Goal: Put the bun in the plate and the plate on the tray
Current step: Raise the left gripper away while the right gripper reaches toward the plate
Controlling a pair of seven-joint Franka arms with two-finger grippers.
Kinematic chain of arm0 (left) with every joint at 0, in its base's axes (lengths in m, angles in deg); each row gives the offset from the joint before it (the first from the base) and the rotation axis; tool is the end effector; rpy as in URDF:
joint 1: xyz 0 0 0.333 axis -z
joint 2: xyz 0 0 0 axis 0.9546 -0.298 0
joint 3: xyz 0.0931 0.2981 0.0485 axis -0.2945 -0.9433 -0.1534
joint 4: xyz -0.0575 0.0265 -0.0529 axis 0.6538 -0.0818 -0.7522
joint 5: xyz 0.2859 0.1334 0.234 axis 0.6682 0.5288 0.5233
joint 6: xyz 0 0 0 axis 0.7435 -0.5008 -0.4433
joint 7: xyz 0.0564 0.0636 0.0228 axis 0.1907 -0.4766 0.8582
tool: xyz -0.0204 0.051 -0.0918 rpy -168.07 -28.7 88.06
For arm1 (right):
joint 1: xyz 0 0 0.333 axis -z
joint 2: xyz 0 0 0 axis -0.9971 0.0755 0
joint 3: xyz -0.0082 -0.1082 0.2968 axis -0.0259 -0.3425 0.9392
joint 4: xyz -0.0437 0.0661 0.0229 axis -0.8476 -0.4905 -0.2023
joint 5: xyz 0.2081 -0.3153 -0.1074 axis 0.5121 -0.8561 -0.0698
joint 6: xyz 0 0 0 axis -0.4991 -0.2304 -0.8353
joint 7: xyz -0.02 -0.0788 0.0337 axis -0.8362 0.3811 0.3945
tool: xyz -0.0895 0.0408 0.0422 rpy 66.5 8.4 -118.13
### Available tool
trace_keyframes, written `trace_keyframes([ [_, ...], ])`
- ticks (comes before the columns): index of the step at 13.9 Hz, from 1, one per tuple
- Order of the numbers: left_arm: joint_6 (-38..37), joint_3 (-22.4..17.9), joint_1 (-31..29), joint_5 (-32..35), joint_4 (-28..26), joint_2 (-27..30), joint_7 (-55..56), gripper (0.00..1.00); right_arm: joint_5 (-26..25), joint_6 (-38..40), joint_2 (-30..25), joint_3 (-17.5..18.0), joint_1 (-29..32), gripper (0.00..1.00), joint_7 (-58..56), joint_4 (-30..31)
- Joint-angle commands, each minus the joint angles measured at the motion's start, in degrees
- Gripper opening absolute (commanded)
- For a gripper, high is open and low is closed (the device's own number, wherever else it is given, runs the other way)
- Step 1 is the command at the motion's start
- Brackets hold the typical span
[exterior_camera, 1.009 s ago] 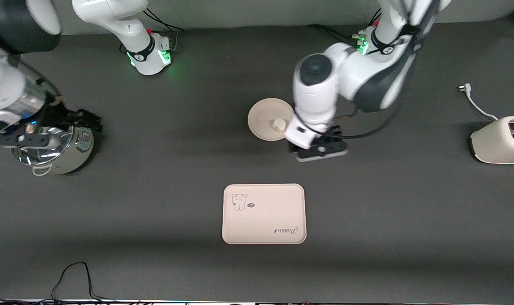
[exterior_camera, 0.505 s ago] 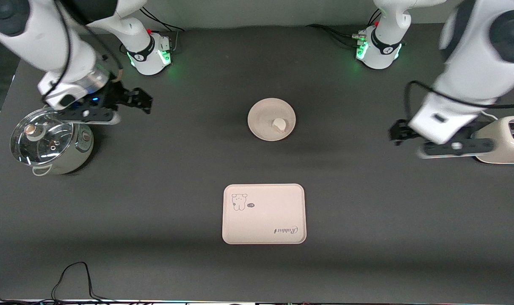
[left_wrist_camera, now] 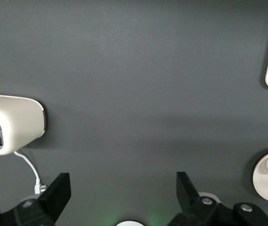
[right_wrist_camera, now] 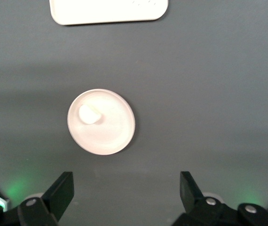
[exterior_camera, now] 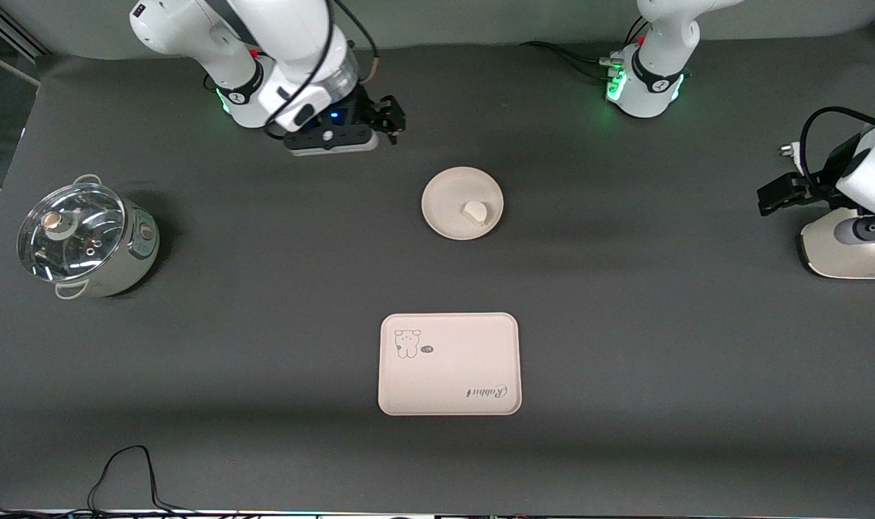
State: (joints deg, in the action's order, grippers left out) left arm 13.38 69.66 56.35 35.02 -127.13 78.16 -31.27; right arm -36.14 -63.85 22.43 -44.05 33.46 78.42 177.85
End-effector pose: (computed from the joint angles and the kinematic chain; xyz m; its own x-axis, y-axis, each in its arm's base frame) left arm 0.5585 -0.0229 0.6054 0.9919 0.0756 -0.1024 0.0682 -0.9950 -0.0731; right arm 0.4024 0.4123 0.5362 0.9936 -0.0354 -0.1070 -0.0463 -0.9938 -0.1015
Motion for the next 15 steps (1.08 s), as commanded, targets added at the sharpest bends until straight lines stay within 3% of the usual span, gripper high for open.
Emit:
trace_keyframes([
  [1, -1.13, -0.22, -1.79, -1.06, -1.02, 1.26, -1.43, 1.00, 0.38, -0.16, 3.89, -0.83, -6.13, 1.00, 5.87, -3.46],
  [2, -0.69, -3.97, -0.14, -1.67, -1.37, 1.43, -2.47, 1.00, 0.11, -0.16, 4.42, -0.83, -7.98, 1.00, 7.54, -3.81],
  [4, -0.51, -15.36, 11.69, -2.11, -1.81, 0.90, -3.18, 1.00, 0.11, -0.33, 4.43, -0.92, -8.09, 1.00, 7.12, -3.29],
  [5, -0.78, -18.13, 13.74, -4.03, -1.99, 0.99, -3.19, 1.00, 0.11, -1.20, 3.82, -1.00, -7.91, 1.00, 6.33, -2.06],
  [7, -1.22, -17.89, 14.38, -4.66, -1.90, 1.25, -3.19, 1.00, 0.11, -7.24, 0.06, -1.35, -7.56, 1.00, 2.83, 5.19],
  [10, 0.01, -17.72, 14.38, -4.57, -1.81, 0.29, -3.27, 1.00, 0.81, -25.15, -5.32, -1.18, -6.94, 1.00, 0.53, 22.42],
  [12, 0.27, -17.80, 13.77, -4.84, -1.99, -0.85, -5.37, 1.00, 1.16, -35.09, -4.72, -1.18, -6.94, 1.00, -0.44, 29.65],
  [15, 0.01, -17.89, 14.46, -4.32, -1.64, -1.47, -4.60, 1.00, 1.25, -47.49, 0.63, -1.00, -7.29, 1.00, -0.44, 34.50],
])
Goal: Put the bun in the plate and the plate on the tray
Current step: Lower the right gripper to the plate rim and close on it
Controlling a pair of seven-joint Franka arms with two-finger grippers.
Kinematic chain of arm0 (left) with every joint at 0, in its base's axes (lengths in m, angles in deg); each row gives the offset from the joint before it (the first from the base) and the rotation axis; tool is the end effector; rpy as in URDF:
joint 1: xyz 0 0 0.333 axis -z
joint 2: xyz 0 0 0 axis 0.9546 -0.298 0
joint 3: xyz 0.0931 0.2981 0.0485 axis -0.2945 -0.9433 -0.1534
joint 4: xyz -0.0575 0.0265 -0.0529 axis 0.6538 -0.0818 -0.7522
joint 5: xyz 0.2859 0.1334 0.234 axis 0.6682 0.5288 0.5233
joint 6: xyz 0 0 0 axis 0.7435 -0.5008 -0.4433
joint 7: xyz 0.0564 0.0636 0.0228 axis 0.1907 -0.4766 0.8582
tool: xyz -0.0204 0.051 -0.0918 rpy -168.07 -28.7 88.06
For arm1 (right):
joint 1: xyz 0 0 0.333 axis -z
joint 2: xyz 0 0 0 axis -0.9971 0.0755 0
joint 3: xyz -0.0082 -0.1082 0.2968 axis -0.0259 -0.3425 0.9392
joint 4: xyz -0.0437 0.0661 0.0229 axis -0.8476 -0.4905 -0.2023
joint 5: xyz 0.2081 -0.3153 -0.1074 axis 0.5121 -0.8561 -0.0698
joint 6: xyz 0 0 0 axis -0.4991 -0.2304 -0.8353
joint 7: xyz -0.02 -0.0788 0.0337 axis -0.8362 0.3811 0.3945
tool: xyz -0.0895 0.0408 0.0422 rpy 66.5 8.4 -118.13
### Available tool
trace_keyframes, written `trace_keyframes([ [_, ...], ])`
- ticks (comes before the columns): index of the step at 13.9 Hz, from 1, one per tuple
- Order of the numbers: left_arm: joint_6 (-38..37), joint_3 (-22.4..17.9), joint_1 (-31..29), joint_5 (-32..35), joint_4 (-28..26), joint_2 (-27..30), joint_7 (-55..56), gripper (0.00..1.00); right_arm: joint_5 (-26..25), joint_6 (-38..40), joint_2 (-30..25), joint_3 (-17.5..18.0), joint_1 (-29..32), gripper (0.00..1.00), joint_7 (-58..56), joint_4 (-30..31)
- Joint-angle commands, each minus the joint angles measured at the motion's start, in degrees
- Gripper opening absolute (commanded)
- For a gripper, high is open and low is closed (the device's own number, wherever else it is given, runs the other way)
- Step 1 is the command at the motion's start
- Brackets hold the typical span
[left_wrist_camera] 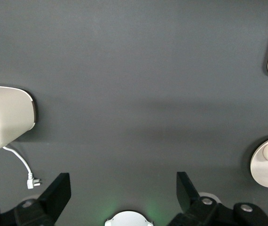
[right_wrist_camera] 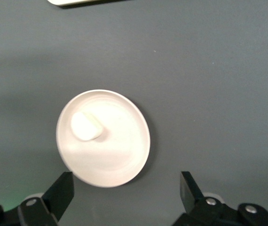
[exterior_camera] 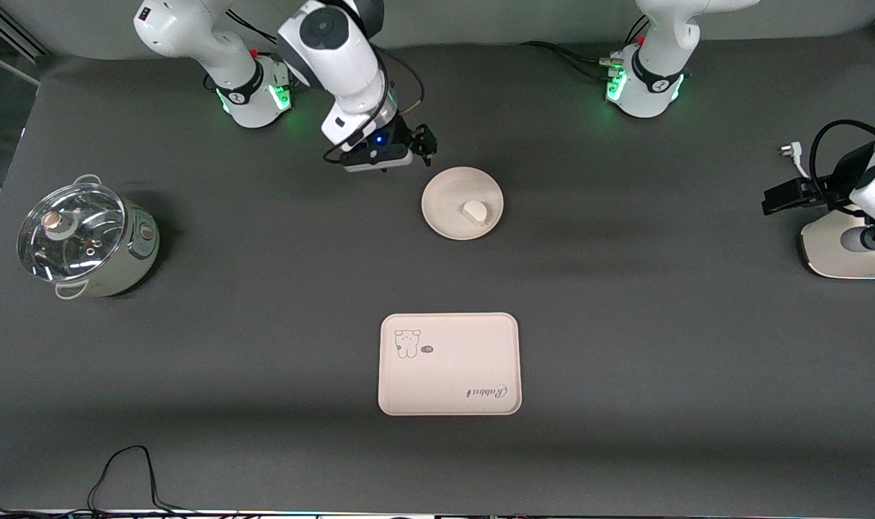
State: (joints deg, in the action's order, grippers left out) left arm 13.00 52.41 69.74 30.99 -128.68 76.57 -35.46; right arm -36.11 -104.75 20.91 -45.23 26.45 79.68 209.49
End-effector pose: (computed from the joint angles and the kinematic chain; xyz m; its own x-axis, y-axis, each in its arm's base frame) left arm 0.5645 0.0026 0.5750 0.9825 0.0640 -0.1749 0.0626 -0.9980 -0.0133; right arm 0.3418 0.4069 0.3592 0.9979 -0.0495 0.0420 -0.0398 -0.9777 -0.2063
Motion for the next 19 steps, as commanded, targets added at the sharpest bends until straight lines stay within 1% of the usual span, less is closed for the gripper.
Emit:
trace_keyframes([
  [1, 0.23, -0.55, 1.33, 0.07, 0.18, 0.12, 0.81, 1.00, 1.23, -10.81, 5.03, 0.26, -0.46, 1.00, -1.70, 3.39],
  [3, -0.30, -1.16, 0.55, -0.01, 0.71, 2.74, 1.70, 1.00, 1.23, -18.20, 11.53, 0.87, -0.73, 1.00, -1.62, 3.58],
  [4, -0.39, -1.17, 0.46, -0.02, 0.80, 3.02, 1.09, 1.00, 1.32, -21.28, 14.26, 1.58, -0.73, 1.00, -1.53, 3.66],
  [5, -0.48, -1.08, 0.54, 0.16, 0.88, 2.93, 0.91, 1.00, 2.28, -23.49, 16.64, 1.76, -0.81, 1.00, -1.53, 3.58],
  [7, -0.22, -0.99, 0.54, 0.07, 0.89, 2.41, -1.53, 1.00, 6.05, -26.92, 19.46, 4.64, -0.73, 1.00, -1.62, 3.49],
  [9, -0.30, -1.69, -0.33, -1.15, 1.24, 1.88, -8.03, 1.00, 6.33, -28.17, 20.79, 4.83, -0.73, 1.00, -1.62, 3.49],
  [13, -0.22, -1.34, 0.27, -0.55, 1.24, 1.79, -6.12, 1.00, 6.59, -28.78, 21.59, 4.83, 0.24, 1.00, -1.53, 3.05],
  [16, -0.13, -1.17, 0.11, -0.45, 1.41, 0.83, -6.02, 1.00, 8.96, -28.70, 22.29, 4.83, 1.47, 1.00, -1.53, 2.00],
  [18, -0.48, -1.26, -0.07, -0.89, 5.17, -1.88, -5.86, 1.00, 8.97, -28.70, 23.43, 4.75, 1.47, 1.00, -1.53, 1.12],
  [19, -0.57, -1.26, -0.07, -0.98, 5.11, -1.90, -5.42, 1.00, 8.97, -28.70, 24.04, 4.75, 1.47, 1.00, -1.53, 0.59],
])
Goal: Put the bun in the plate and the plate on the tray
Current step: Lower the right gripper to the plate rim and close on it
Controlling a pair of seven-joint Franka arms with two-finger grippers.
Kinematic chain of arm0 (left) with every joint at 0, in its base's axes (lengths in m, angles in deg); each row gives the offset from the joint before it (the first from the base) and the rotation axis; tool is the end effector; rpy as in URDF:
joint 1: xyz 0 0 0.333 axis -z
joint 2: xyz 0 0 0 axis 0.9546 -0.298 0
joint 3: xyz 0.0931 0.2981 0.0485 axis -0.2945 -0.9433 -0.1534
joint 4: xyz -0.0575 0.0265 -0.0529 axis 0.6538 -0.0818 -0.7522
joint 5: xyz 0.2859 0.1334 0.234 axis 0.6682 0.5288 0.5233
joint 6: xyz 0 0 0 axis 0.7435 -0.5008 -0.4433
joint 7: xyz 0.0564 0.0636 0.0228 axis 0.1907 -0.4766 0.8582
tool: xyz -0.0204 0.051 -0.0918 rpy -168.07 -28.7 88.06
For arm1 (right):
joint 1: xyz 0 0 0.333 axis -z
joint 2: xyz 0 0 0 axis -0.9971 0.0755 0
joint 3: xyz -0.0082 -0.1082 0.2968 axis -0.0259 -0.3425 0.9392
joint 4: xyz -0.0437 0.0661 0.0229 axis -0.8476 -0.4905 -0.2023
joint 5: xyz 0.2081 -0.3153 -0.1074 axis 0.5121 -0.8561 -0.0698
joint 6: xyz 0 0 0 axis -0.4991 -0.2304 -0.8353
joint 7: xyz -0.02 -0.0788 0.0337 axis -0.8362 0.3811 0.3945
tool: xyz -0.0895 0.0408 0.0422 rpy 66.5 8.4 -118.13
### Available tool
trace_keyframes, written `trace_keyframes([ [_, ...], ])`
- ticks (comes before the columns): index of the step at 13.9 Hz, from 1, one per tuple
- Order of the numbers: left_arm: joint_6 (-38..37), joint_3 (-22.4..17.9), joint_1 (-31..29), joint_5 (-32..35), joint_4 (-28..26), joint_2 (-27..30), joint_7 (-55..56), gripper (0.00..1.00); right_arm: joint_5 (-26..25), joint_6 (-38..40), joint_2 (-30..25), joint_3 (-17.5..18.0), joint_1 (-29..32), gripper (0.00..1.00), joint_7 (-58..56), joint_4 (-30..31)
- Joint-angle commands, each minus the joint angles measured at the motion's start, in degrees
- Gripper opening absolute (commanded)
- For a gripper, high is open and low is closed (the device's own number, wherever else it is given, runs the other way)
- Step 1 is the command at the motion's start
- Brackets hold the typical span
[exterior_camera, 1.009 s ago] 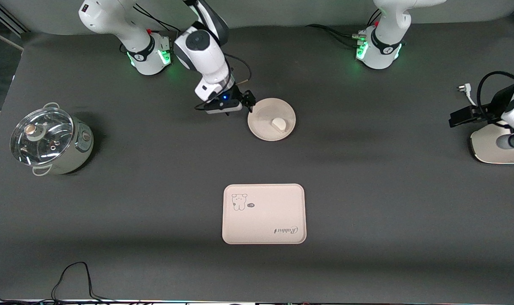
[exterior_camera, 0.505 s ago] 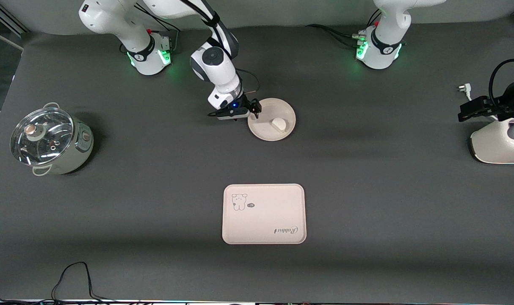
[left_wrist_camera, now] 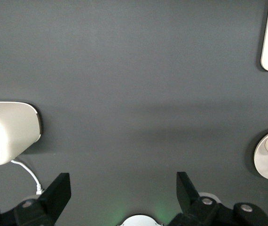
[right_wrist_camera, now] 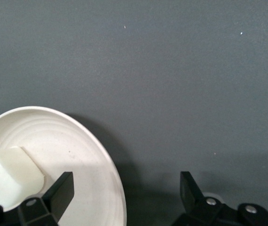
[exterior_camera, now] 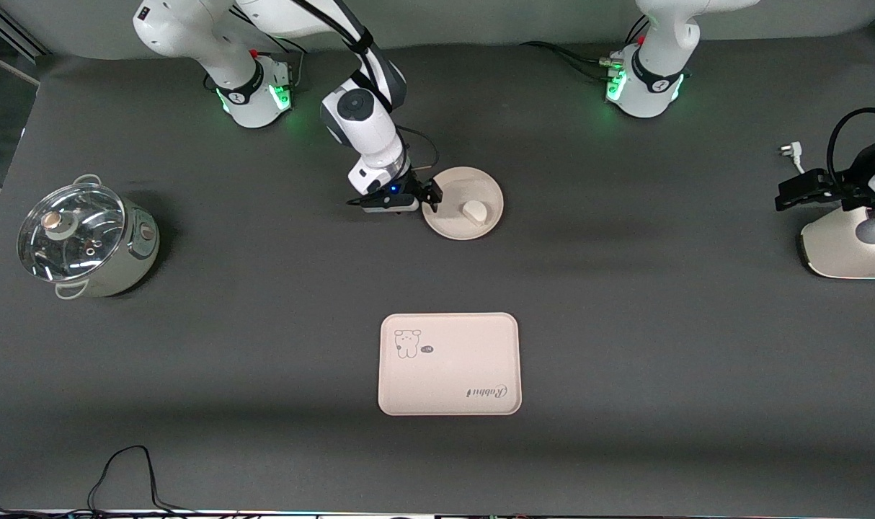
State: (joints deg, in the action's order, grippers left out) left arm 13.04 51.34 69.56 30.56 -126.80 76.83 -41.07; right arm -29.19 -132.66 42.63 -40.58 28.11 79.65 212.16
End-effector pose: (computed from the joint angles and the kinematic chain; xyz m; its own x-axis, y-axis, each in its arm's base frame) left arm 0.5652 0.0137 0.5926 0.9904 -0.0128 -0.1376 -0.0117 -0.9999 0.0084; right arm 0.3363 0.4130 0.1896 0.9831 -0.1464 0.1097 -0.1188 -0.9669 -0.2259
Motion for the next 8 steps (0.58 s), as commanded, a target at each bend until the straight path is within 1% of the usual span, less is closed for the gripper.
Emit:
trace_keyframes([
  [1, -0.61, -0.19, 0.37, -0.37, 3.31, -2.16, 0.45, 1.00, 2.05, -0.70, 2.76, 0.19, -0.27, 1.00, -1.41, -2.17],
  [4, -0.70, -0.19, 0.02, -0.28, 3.48, -2.33, -0.59, 1.00, 2.05, -0.17, 2.68, 0.54, -0.97, 1.00, -1.33, -2.09],
  [5, -0.61, -0.19, 0.11, -0.19, 3.48, -2.33, -0.69, 1.00, 2.13, 0.00, 2.68, 1.06, -0.89, 0.97, -1.24, -2.09],
  [7, -0.43, -0.19, 0.11, -0.02, 3.57, -2.33, -0.69, 1.00, 2.13, 0.01, 2.68, 1.15, -0.89, 0.86, -1.06, -2.09],
  [8, -0.61, -0.19, 0.02, -0.02, 3.48, -2.33, -0.69, 1.00, 2.05, 0.01, 2.50, 1.15, -0.89, 0.76, -0.97, -2.09],
])
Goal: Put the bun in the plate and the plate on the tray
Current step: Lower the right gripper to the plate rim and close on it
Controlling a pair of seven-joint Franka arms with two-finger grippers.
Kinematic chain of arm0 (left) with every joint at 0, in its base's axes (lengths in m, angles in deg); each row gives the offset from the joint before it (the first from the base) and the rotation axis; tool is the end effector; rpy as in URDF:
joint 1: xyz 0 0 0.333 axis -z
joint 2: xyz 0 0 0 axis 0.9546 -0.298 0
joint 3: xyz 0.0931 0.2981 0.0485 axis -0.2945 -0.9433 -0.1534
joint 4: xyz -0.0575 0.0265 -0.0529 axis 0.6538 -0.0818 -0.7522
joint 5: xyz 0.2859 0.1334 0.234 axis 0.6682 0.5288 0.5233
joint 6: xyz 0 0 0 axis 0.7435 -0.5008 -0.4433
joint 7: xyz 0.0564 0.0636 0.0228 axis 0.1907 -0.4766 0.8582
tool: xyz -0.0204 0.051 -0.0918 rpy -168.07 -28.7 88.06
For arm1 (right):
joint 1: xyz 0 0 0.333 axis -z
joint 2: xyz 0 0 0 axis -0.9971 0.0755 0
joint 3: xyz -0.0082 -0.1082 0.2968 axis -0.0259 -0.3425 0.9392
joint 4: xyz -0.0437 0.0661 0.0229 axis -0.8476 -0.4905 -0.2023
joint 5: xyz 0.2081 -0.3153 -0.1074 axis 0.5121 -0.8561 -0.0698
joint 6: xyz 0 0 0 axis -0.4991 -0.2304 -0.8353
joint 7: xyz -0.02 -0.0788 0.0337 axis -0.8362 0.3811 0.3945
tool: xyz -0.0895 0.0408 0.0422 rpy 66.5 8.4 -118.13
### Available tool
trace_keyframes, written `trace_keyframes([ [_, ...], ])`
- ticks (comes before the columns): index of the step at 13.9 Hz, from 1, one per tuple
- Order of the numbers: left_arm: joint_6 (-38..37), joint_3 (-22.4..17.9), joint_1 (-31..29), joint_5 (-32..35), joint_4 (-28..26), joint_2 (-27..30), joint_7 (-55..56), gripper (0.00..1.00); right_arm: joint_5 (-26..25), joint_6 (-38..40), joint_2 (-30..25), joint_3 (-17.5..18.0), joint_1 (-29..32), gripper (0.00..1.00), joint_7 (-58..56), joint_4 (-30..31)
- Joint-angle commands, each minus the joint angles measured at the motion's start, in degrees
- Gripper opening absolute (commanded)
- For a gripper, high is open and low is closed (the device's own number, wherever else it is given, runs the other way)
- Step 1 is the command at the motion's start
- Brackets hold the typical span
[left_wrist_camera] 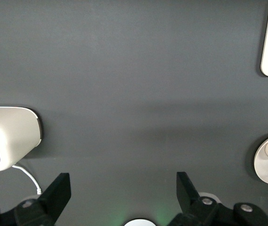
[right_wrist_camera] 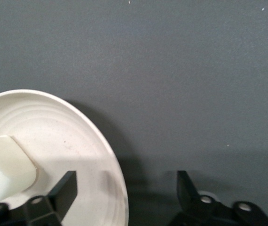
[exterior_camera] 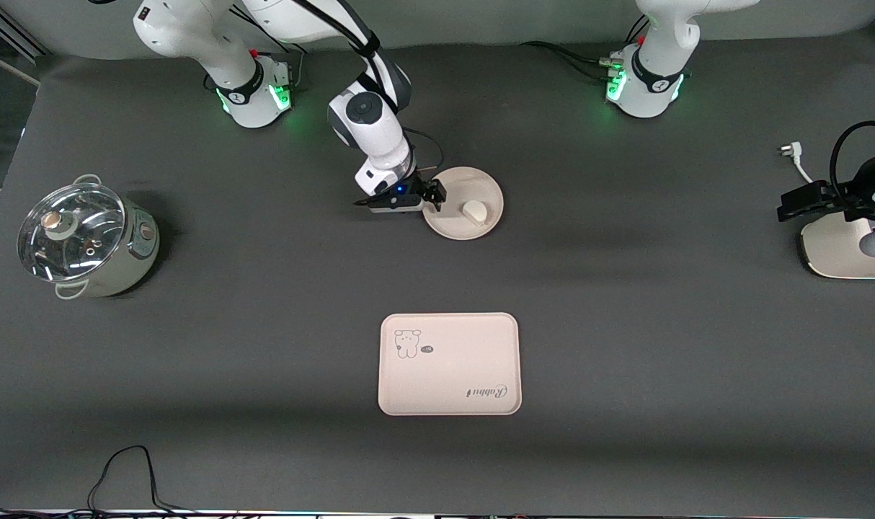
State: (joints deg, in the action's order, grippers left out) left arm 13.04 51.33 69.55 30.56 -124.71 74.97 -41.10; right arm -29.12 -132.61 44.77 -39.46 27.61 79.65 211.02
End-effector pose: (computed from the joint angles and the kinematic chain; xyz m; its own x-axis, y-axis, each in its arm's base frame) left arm 0.5753 0.0144 0.5908 0.9909 -0.0130 -0.1336 -0.0118 -0.9999 0.0093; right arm 0.3257 0.4242 0.1758 0.9882 -0.1195 0.0956 -0.0970 -0.9722 -0.2129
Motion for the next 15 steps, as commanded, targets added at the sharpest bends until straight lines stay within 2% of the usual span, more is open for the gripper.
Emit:
trace_keyframes([
  [1, -0.61, -0.18, -0.06, -0.02, 1.39, -0.48, -0.83, 1.00, 1.97, 0.13, 0.37, 0.03, -0.39, 0.66, -0.89, -0.95],
  [4, -0.52, -0.27, 0.03, -0.02, 1.39, -0.48, -0.66, 1.00, 1.97, 0.13, 0.28, 0.03, -0.48, 0.35, -0.97, -0.95],
  [6, -0.43, -0.18, 0.20, -0.02, 1.48, -0.48, -0.65, 1.00, 1.97, 0.22, 0.19, 0.03, -0.39, 0.21, -0.97, -0.95],
  [13, 0.10, -0.27, 0.03, 0.16, 1.22, -0.48, -0.65, 1.00, 1.97, 2.42, -0.86, 0.03, 0.05, 0.03, -1.32, -1.04],
  [15, 0.10, -0.18, 0.12, 0.16, 1.30, -0.48, -0.65, 1.00, 1.97, 2.51, -1.47, 0.03, 0.13, 0.02, -1.41, -1.04],
])
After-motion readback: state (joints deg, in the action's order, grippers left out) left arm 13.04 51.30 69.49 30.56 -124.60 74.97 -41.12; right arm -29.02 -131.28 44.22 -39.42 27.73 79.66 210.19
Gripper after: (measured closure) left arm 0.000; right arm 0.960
